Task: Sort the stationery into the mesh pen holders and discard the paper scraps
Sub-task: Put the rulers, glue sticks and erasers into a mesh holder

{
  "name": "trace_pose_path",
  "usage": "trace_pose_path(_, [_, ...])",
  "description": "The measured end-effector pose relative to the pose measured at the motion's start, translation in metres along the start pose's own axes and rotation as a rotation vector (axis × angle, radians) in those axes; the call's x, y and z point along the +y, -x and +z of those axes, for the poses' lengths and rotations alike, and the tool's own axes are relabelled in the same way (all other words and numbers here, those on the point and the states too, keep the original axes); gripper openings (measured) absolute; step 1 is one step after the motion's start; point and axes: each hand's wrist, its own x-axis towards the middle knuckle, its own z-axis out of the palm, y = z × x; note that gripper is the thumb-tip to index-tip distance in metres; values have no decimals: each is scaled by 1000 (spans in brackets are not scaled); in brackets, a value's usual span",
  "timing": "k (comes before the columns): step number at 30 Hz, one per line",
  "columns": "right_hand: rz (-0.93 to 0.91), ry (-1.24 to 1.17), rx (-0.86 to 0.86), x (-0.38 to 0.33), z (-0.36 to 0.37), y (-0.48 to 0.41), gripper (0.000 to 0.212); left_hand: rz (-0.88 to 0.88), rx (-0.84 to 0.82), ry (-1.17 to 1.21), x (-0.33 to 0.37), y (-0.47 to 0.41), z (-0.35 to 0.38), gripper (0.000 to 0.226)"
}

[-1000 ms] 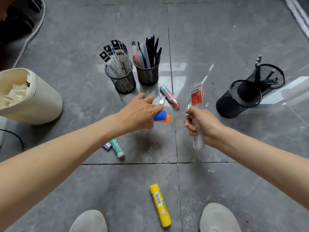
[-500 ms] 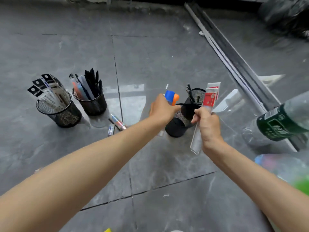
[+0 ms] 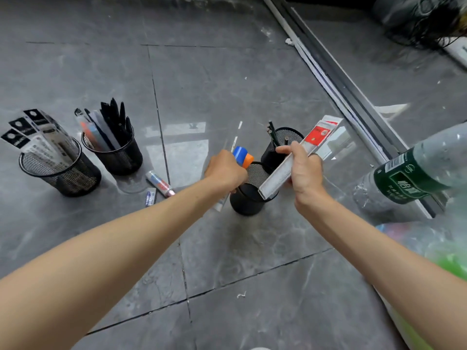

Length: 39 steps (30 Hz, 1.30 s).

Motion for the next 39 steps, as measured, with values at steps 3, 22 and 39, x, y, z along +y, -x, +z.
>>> trace_pose_path(3, [-60,6,20,7,10,0,34,-29,-34,4,-11,3,-6,21])
trace_pose_path(22, [-154,205,-371,68,12,3,44,25,-30,-122,-16,4,-6,20])
trace_pose_path(39, [-81,127,-353,70,10,1,30,339,226,735,10,13,34,13])
